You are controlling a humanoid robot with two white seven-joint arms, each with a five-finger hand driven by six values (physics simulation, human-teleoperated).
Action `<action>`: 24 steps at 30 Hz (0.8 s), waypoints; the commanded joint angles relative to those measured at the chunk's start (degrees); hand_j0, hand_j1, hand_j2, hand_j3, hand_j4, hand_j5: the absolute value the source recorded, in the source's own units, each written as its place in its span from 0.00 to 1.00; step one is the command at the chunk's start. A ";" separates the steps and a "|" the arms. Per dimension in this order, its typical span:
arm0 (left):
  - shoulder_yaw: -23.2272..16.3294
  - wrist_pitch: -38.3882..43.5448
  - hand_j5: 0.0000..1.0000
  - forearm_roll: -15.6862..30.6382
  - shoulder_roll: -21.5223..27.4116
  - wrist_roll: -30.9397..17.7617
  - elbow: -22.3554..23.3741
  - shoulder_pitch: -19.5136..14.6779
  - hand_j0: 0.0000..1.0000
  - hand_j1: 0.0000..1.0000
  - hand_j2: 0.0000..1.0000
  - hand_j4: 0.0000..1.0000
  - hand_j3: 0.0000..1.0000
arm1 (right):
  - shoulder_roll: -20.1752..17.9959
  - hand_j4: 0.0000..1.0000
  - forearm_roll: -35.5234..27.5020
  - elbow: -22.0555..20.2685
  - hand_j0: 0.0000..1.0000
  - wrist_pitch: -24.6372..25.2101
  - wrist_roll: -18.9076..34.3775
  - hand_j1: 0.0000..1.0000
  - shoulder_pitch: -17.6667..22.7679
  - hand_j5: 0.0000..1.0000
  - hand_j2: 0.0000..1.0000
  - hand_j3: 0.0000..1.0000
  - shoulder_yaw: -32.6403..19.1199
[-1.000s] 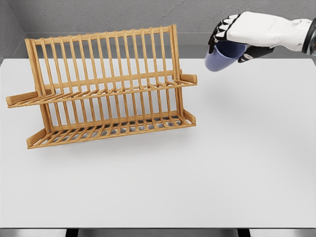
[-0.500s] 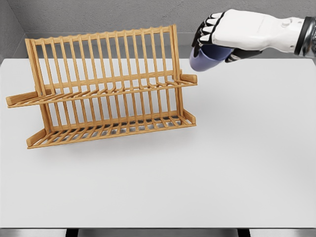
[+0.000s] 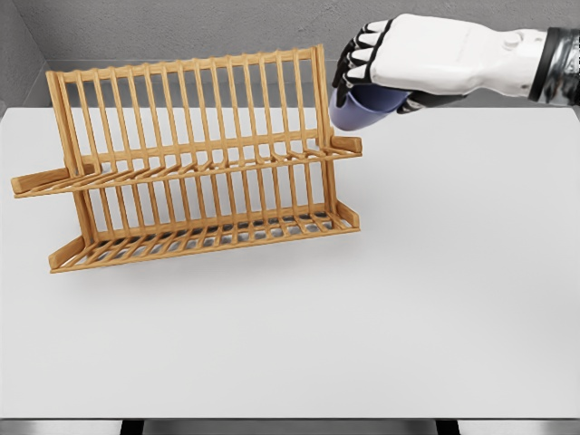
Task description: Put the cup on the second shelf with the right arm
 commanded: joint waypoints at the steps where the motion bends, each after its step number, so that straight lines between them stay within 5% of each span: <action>1: 0.00 0.00 1.00 0.02 0.00 -0.01 0.00 0.00 1.00 1.00 1.00 1.00 1.00 | 0.34 0.60 -0.22 -1.36 0.60 0.19 -0.04 0.60 -0.09 0.60 0.60 0.60 0.05; 24: 0.00 0.00 1.00 0.02 0.00 -0.01 0.00 0.00 1.00 1.00 1.00 1.00 1.00 | 2.01 0.61 0.22 -3.56 0.61 2.74 -0.04 0.61 -0.09 0.61 0.61 0.61 5.85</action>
